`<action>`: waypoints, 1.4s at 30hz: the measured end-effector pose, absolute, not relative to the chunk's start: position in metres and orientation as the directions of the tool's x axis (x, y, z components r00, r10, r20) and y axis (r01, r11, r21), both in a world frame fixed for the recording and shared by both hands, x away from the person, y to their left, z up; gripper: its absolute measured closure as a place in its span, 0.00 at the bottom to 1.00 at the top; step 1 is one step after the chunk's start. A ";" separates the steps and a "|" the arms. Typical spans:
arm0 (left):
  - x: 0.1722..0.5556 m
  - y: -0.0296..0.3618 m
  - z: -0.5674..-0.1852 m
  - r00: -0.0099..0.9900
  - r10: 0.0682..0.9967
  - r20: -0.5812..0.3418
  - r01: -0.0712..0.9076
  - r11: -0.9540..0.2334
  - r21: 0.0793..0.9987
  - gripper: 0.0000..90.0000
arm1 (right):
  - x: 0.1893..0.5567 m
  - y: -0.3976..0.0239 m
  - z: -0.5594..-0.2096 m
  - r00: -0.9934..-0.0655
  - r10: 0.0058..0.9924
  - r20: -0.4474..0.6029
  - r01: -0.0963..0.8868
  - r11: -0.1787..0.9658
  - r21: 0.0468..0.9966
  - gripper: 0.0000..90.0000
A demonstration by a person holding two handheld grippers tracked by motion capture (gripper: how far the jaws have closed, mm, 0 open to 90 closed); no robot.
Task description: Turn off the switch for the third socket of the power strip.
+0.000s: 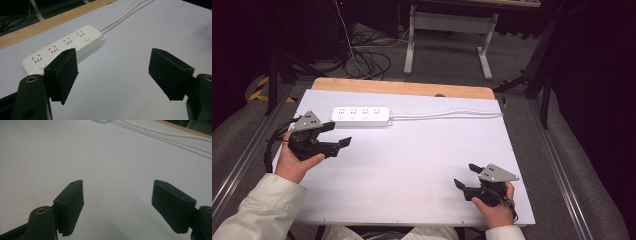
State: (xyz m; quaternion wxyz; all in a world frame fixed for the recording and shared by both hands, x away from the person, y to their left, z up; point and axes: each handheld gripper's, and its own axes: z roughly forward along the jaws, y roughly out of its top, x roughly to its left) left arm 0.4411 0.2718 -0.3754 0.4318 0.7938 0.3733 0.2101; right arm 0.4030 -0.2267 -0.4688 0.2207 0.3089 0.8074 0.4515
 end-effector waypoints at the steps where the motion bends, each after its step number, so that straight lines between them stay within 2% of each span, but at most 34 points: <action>1: 0.442 0.271 -0.375 0.632 0.775 0.014 0.409 -0.349 0.843 0.27 | 0.403 -0.227 -0.469 -0.711 0.699 -0.076 0.299 0.398 0.867 0.29; 7: 0.448 0.266 -0.373 0.622 0.781 0.060 0.400 -0.383 0.832 0.29 | 0.403 -0.228 -0.469 -0.711 0.699 -0.072 0.301 0.395 0.868 0.29; 13: 0.456 0.266 -0.374 0.613 0.788 0.060 0.416 -0.387 0.823 0.34 | 0.403 -0.228 -0.469 -0.712 0.698 -0.073 0.301 0.397 0.867 0.29; 20: 0.471 0.264 -0.373 0.586 0.808 0.061 0.426 -0.372 0.825 0.62 | 0.403 -0.228 -0.469 -0.712 0.698 -0.072 0.299 0.394 0.869 0.29; 21: 0.473 0.264 -0.374 0.582 0.812 0.053 0.431 -0.363 0.826 0.70 | 0.403 -0.228 -0.469 -0.712 0.698 -0.073 0.299 0.396 0.868 0.29; 22: 0.476 0.264 -0.375 0.578 0.814 0.052 0.433 -0.360 0.827 0.70 | 0.403 -0.228 -0.469 -0.712 0.698 -0.073 0.299 0.396 0.868 0.29; 24: 0.481 0.265 -0.376 0.563 0.825 0.046 0.448 -0.352 0.822 0.78 | 0.403 -0.228 -0.469 -0.713 0.697 -0.072 0.298 0.395 0.869 0.29; 26: 0.488 0.267 -0.377 0.550 0.835 0.036 0.469 -0.344 0.814 0.92 | 0.403 -0.228 -0.469 -0.714 0.697 -0.071 0.298 0.394 0.869 0.29; 27: 0.490 0.267 -0.377 0.547 0.837 0.023 0.477 -0.334 0.813 0.92 | 0.403 -0.228 -0.469 -0.714 0.697 -0.071 0.298 0.394 0.869 0.29; 28: 0.493 0.268 -0.376 0.544 0.839 0.028 0.476 -0.336 0.813 0.99 | 0.403 -0.228 -0.469 -0.714 0.697 -0.071 0.298 0.394 0.869 0.29; 33: 0.506 0.266 -0.378 0.536 0.843 0.039 0.474 -0.338 0.813 1.00 | 0.403 -0.228 -0.469 -0.714 0.696 -0.070 0.300 0.394 0.869 0.29; 42: 0.534 0.268 -0.391 0.483 0.875 -0.037 0.519 -0.252 0.816 1.00 | 0.403 -0.228 -0.469 -0.715 0.696 -0.063 0.303 0.390 0.869 0.29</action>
